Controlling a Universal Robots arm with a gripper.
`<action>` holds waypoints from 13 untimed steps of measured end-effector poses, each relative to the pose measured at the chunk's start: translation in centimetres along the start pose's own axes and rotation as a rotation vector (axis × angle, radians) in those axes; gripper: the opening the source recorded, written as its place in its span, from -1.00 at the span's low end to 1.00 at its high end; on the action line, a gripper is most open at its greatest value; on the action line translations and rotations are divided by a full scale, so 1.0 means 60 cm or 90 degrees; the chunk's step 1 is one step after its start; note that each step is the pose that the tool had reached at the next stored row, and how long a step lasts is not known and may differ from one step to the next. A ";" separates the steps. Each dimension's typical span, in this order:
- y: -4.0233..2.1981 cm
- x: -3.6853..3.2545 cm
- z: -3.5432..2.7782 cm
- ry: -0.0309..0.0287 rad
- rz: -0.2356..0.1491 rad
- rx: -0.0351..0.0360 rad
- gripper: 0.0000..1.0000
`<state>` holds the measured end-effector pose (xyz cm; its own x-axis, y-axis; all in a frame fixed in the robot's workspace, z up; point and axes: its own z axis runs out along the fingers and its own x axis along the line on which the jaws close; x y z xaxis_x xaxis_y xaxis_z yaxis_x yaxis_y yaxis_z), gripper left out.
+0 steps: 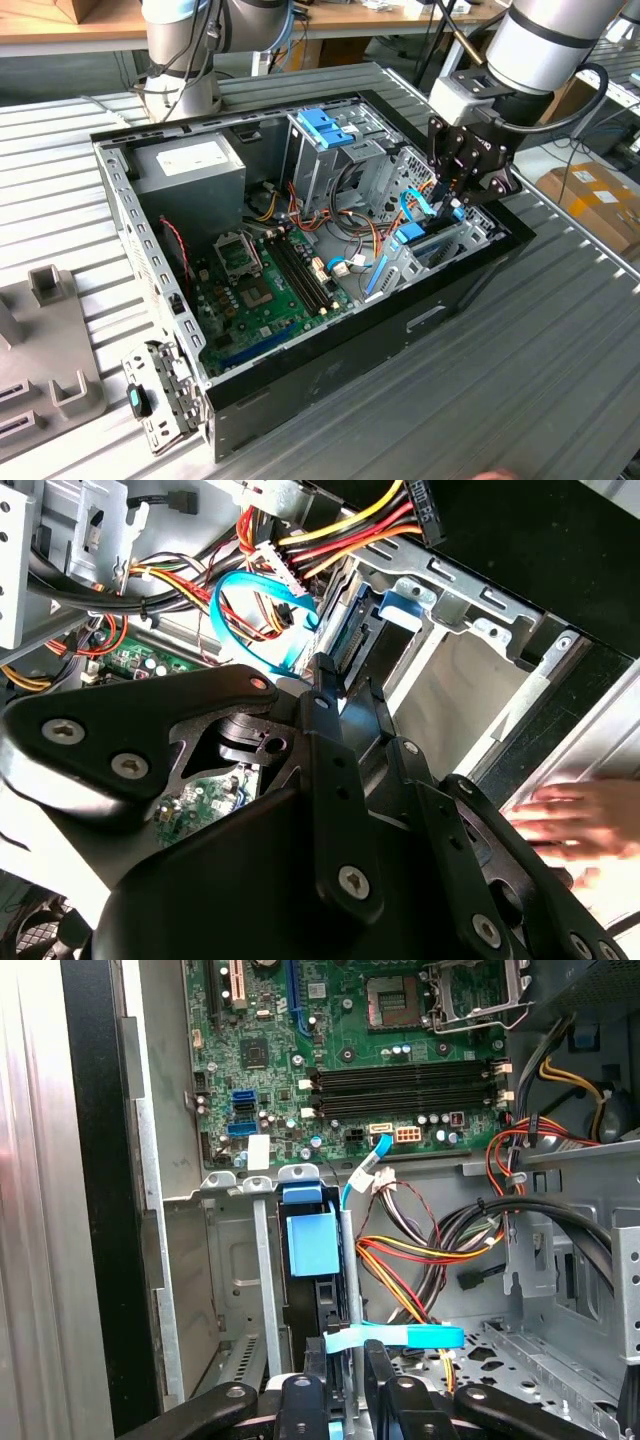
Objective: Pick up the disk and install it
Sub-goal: 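Insert the second disk wire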
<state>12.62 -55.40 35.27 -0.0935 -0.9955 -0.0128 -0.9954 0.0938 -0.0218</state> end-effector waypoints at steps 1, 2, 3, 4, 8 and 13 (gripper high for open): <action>0.000 0.000 0.000 0.0000 0.000 0.0000 -0.41; 0.000 0.000 0.000 0.0000 0.000 0.0000 -0.41; 0.000 0.000 0.000 0.0000 0.000 0.0000 -0.41; 0.000 0.000 0.000 0.0000 0.000 0.0000 -0.41; 0.000 0.000 -0.006 0.0000 0.000 0.0000 -0.41; -0.001 0.000 -0.031 0.0000 0.000 0.0000 -0.41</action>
<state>12.64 -55.40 37.13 -0.0935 -0.9955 -0.0129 -0.9954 0.0938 -0.0217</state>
